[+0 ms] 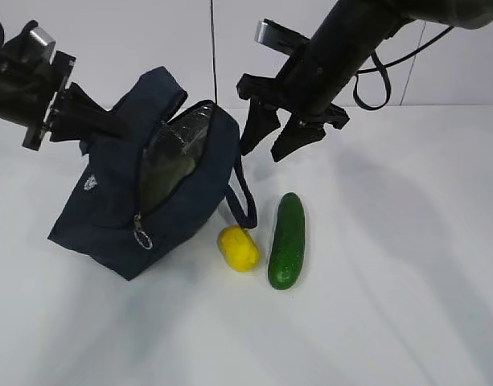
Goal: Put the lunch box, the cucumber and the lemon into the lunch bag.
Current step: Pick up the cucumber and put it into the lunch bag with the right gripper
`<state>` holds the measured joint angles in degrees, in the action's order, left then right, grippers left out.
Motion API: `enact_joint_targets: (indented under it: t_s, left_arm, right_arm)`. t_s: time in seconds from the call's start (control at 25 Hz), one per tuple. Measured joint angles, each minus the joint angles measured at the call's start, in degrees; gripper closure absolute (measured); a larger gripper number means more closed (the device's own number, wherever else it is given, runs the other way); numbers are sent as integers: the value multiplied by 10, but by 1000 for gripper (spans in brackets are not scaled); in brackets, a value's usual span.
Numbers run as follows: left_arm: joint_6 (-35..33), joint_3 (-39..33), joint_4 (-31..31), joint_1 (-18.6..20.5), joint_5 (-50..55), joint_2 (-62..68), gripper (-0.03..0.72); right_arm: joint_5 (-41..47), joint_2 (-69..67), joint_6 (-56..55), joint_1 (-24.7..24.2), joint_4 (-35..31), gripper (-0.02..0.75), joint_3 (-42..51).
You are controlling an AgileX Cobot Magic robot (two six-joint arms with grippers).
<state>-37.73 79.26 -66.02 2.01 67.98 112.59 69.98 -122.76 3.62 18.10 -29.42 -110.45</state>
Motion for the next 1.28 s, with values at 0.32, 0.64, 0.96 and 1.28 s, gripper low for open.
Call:
enact_joint_targets:
  t_s: [0.32, 0.64, 0.96, 1.28]
  left_arm:
    - [43, 1, 101, 28, 0, -20, 694]
    - [56, 1, 136, 28, 0, -22, 694]
    - [57, 1, 137, 28, 0, -22, 694]
    - [57, 1, 147, 28, 0, -22, 694]
  right_arm:
    - [2, 3, -98, 21, 104, 323, 0]
    - [2, 3, -134, 22, 142, 323, 45]
    - [2, 3, -161, 22, 143, 323, 77]
    - [1, -43, -209, 22, 148, 237, 77]
